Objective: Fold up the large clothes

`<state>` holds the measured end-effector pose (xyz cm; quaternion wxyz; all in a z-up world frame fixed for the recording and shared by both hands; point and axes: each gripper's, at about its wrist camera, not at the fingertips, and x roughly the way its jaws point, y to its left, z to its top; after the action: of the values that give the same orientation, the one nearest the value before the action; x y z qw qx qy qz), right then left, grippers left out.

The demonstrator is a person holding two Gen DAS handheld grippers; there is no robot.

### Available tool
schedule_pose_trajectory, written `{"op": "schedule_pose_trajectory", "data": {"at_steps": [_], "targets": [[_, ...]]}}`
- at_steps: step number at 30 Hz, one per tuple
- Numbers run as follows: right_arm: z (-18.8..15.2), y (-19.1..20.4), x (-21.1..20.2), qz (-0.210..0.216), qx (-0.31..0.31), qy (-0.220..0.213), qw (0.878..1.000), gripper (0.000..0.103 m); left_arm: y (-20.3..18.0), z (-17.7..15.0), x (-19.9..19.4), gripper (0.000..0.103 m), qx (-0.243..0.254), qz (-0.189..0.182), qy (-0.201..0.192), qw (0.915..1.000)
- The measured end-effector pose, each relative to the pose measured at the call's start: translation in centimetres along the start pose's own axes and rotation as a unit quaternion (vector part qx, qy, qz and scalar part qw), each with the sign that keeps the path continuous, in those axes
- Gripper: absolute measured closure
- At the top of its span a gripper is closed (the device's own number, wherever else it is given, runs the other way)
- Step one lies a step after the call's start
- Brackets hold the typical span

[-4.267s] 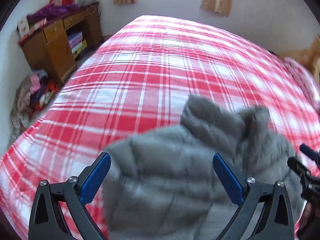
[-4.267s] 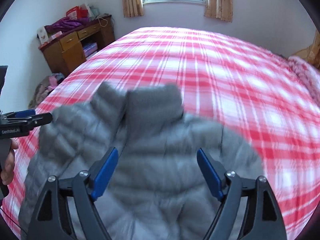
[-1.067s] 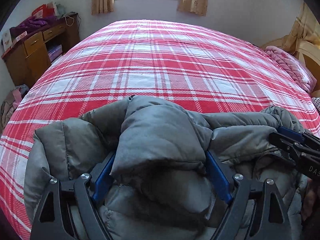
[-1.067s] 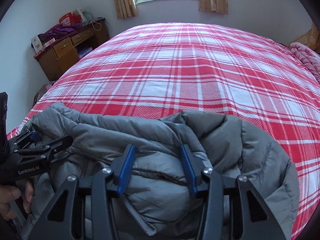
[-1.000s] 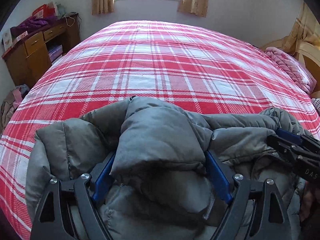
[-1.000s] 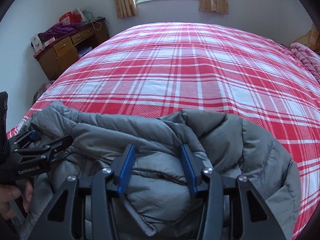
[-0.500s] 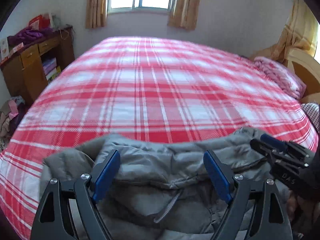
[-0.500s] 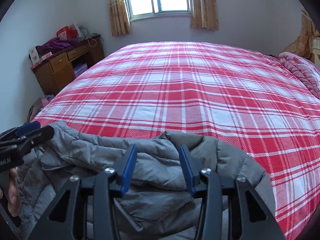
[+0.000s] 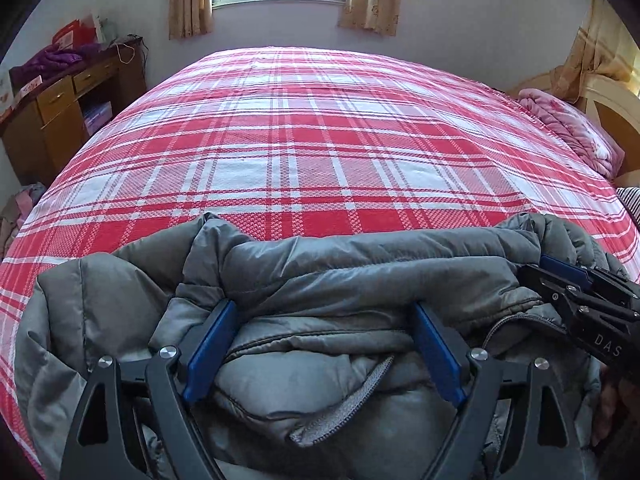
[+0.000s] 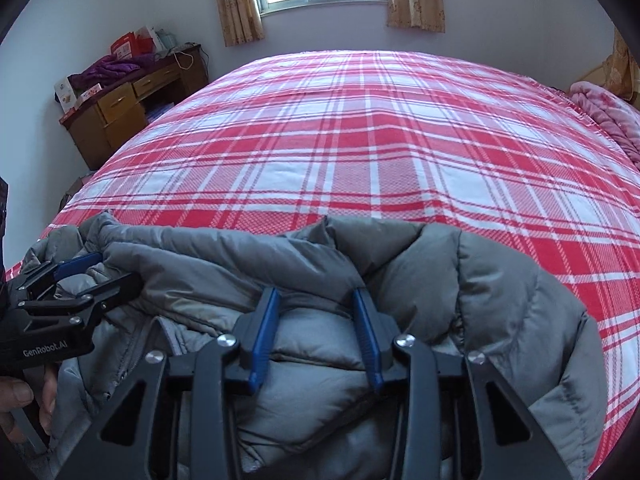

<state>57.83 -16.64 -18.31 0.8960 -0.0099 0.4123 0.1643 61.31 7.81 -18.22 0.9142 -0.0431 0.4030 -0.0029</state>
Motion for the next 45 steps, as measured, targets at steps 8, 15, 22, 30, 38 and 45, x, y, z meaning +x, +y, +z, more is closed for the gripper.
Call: {"op": "schedule_pose_trajectory", "data": {"at_steps": [8,15,22,30,38,45], "targets": [[0.0,0.2,0.4,-0.011,-0.007,0.004,1.000,0.062,-0.4,-0.2,0.3,0.015,0.012,0.017,0.002,0.9998],[0.0,0.5,0.6,-0.020,-0.013,0.007,1.000,0.062,-0.8,-0.2,0.6,0.014,0.021,0.027,0.004,0.9994],[0.0,0.6,0.7,-0.026,-0.017,0.009,0.999,0.062,-0.8,-0.2,0.7,0.013,0.022,0.026,0.007,0.9994],[0.0,0.6,0.9,-0.028,-0.018,0.012,0.999,0.062,-1.1,-0.2,1.0,0.011,0.028,0.034,0.011,0.9990],[0.1,0.6,1.0,-0.027,-0.018,0.012,0.999,0.062,-1.1,-0.2,1.2,0.010,0.027,0.032,0.014,0.9990],[0.1,0.6,1.1,-0.027,-0.018,0.013,0.999,0.062,-1.2,-0.1,1.2,0.009,0.029,0.035,0.015,0.9988]]}}
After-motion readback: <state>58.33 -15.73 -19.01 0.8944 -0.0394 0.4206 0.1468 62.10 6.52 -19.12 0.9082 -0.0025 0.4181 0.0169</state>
